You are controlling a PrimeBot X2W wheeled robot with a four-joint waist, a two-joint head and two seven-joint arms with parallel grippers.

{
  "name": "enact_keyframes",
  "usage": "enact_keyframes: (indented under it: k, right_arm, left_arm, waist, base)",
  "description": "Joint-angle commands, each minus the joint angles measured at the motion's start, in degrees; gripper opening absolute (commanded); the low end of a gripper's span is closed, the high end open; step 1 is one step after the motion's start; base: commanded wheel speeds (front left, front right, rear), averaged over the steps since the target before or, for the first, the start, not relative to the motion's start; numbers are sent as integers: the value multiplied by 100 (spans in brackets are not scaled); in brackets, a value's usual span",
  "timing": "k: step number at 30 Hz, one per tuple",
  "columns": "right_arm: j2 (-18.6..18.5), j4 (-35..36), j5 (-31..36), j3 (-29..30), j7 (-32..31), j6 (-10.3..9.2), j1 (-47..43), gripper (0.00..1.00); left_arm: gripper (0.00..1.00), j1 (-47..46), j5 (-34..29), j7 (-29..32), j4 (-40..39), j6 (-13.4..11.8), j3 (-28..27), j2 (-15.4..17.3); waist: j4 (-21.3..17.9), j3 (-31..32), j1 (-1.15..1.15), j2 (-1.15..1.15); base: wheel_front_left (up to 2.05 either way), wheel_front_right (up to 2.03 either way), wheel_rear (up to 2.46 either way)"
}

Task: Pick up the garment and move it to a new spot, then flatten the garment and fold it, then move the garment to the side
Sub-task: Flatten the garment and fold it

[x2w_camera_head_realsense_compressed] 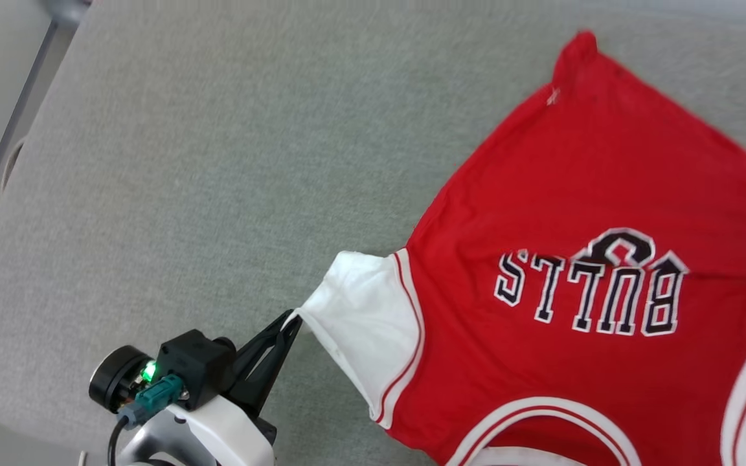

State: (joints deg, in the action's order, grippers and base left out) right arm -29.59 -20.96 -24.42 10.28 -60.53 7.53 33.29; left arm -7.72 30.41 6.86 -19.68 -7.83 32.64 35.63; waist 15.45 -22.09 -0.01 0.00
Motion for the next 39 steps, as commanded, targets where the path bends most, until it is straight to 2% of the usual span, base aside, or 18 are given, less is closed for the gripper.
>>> enact_keyframes:
  k: [1, 13, 18, 24, 25, 26, 27, 30, 39]
  right_arm:
    - [48, 26, -67, 42, -4, -8, -376, 0]
    - [398, 1112, -512, 524, -101, -7, -2385, 0]
    - [572, 1561, -632, 698, -108, -7, -3089, 0]
    - [813, 1676, -640, 821, -96, -7, -3435, 0]
    - [833, 1670, -630, 832, -93, -7, -3448, 11]
    - [840, 1680, -612, 831, -76, -7, -3442, 58]
    - [846, 1692, -615, 837, -51, -7, -3406, 100]
    - [805, 1790, -757, 771, -87, -7, -3247, 100]
    - [340, 2543, -1117, 594, -488, -7, -2627, 100]
  left_arm:
    - [0, 71, 46, -58, 46, -46, -44, -19]
    - [0, 384, 297, -387, 378, -265, -181, -264]
    - [0, 363, 361, -582, 521, -371, -237, -463]
    - [0, 271, 368, -697, 652, -396, -182, -648]
    - [0, 266, 370, -702, 666, -389, -171, -653]
    - [0, 265, 371, -705, 678, -381, -163, -655]
    - [0, 264, 370, -701, 686, -377, -158, -656]
    - [0, 257, 356, -703, 691, -375, -149, -634]
    - [0, 179, 302, -712, 544, -345, -80, -641]
  waist:
    - [-327, 412, 1, 0]
    - [-910, 1160, 1, 0]
    - [-1000, 1283, 1, 0]
    - [-1025, 1315, 1, 0]
    - [-1026, 1316, 1, 0]
    - [-1026, 1318, 1, 0]
    - [-1024, 1320, 1, 0]
    - [-1014, 1338, 1, 0]
    - [-837, 1169, 1, 0]
  base:
    - [0, 0, 0]
    - [0, 0, 0]
    - [0, 0, 0]
    - [0, 0, 0]
    - [0, 0, 0]
    - [0, 0, 0]
    - [0, 0, 0]
    - [0, 0, 0]
    - [0, 0, 0]
